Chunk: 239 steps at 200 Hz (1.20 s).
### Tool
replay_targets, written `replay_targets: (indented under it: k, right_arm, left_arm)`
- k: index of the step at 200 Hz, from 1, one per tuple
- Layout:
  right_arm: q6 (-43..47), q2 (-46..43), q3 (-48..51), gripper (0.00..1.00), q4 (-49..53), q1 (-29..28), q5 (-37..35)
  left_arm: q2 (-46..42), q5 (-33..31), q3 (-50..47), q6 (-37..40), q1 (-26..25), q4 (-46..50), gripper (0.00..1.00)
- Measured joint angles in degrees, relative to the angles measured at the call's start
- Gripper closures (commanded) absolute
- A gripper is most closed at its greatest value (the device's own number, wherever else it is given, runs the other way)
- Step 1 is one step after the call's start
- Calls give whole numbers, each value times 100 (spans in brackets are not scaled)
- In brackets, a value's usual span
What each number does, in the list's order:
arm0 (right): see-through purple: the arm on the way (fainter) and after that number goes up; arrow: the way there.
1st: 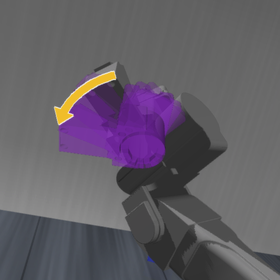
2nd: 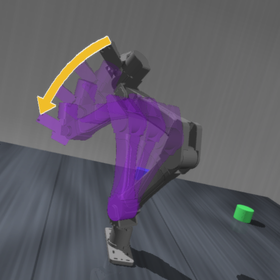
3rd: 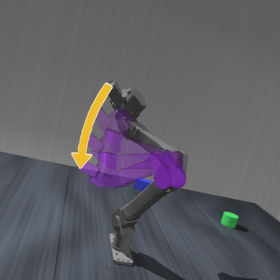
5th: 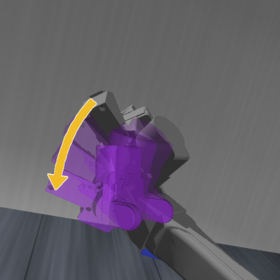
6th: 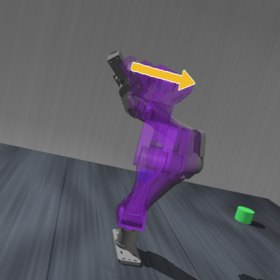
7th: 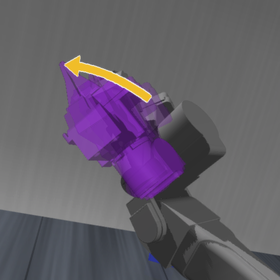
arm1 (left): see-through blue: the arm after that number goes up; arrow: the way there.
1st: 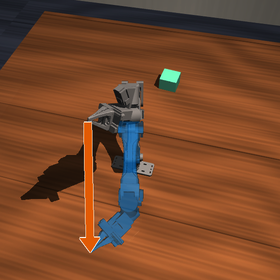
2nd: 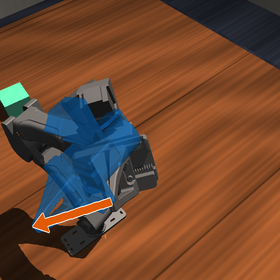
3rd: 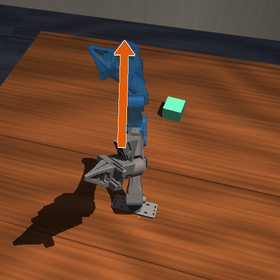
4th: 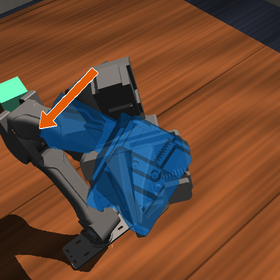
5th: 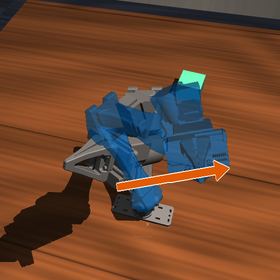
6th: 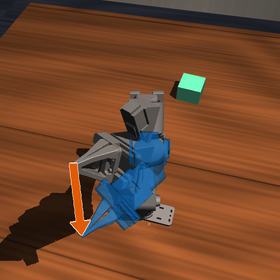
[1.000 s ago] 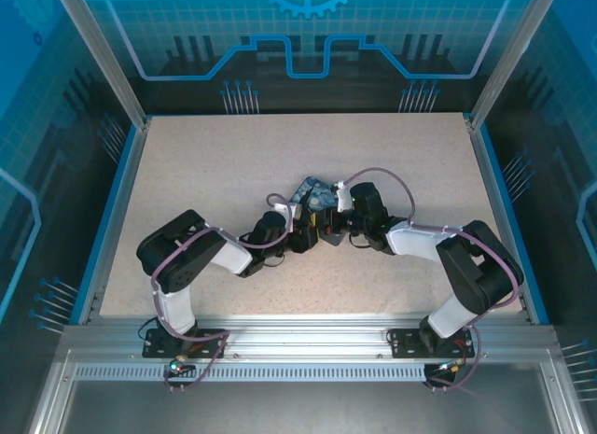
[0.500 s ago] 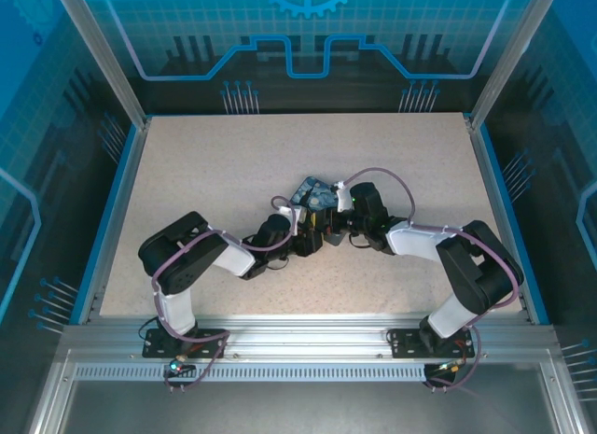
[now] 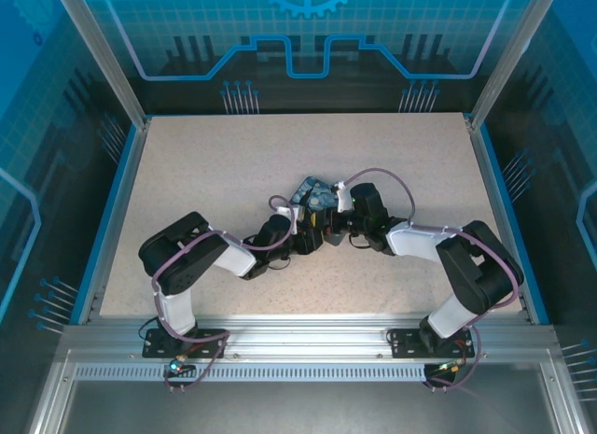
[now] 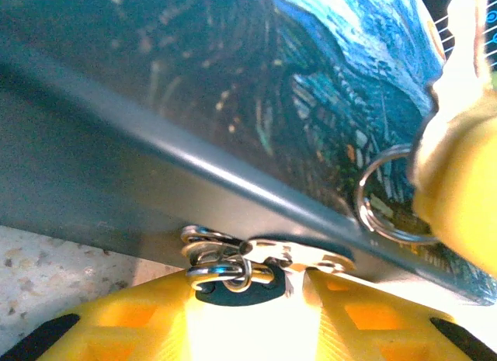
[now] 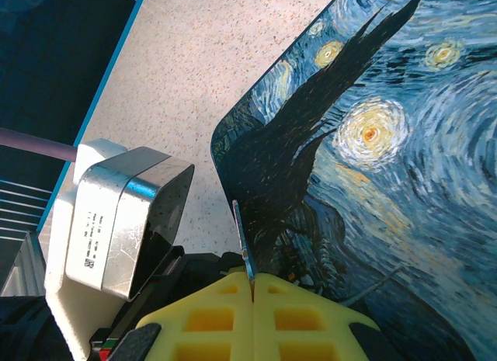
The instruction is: Unlock a padlock with a key
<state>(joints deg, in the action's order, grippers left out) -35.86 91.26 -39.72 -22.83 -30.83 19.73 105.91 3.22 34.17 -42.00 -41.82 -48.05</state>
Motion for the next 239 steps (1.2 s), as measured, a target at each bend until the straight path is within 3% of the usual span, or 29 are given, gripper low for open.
replay_targets:
  k: [96,178,239]
  right_arm:
    - [7,-203,140,100,81,-39,-79]
    - [621,-2098,1040,100,1051,-74,-730]
    - [1106,-2483,1749,100,1298,-326,-1128]
  left_arm:
    - [0,-2,61,-160,-4,131,74]
    - [-452,-2,48,-166,-9,490,73]
    - [-730,68,52,-367,-9,859,73]
